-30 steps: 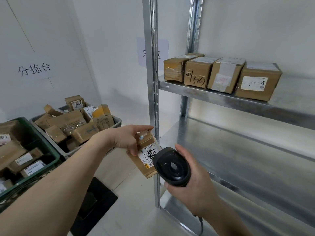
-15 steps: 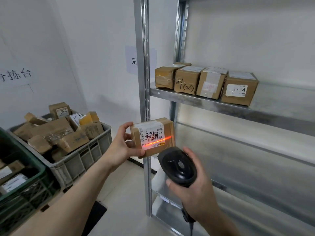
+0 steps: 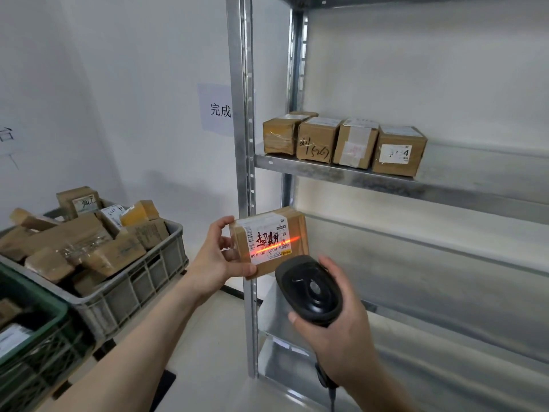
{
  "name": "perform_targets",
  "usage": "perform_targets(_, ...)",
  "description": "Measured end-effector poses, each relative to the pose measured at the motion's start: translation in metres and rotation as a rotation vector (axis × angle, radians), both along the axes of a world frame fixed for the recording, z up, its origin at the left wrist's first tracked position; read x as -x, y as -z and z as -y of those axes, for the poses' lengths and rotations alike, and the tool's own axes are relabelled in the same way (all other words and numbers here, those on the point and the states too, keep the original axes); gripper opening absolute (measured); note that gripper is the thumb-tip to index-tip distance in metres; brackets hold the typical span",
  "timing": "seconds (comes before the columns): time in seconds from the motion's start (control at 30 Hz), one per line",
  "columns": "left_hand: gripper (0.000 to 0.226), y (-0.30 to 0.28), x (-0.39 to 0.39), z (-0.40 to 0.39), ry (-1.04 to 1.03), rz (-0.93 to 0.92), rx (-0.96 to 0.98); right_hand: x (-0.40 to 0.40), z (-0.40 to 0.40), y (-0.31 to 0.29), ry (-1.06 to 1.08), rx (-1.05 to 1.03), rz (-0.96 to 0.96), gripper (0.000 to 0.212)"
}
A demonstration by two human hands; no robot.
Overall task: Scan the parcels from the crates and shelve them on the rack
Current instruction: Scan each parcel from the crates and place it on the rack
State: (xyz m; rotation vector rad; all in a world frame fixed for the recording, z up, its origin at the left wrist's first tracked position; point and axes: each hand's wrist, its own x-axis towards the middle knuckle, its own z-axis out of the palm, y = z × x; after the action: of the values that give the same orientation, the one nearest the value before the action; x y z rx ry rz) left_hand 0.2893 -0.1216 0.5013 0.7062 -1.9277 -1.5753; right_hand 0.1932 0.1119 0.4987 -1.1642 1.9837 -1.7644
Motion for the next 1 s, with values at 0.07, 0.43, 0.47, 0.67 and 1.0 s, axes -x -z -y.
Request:
perform_targets(0.07,0.107,0.001,-0.004,0.001,0.012,-0.009,0.0,-0.008,-0.001,0.0,0.021,0.0,0.0,0.094)
perform_targets(0.43,0.102,0.007,-0.019,0.006,0.012,-0.067,-0.022,-0.043,-0.017,-0.006,0.092,0.041,-0.052,0.094)
perform_targets(0.47,0.102,0.007,-0.019,0.006,0.019,-0.062,-0.015,-0.046,-0.016,-0.006,0.092,0.034,-0.051,0.096)
perform_targets(0.67,0.101,0.007,-0.022,0.009,0.049,-0.045,-0.004,-0.055,-0.013,-0.004,0.125,0.019,-0.051,0.097)
perform_targets(1.0,0.101,0.003,-0.014,0.015,0.091,-0.076,-0.009,-0.058,-0.011,-0.001,0.126,-0.007,-0.052,0.1)
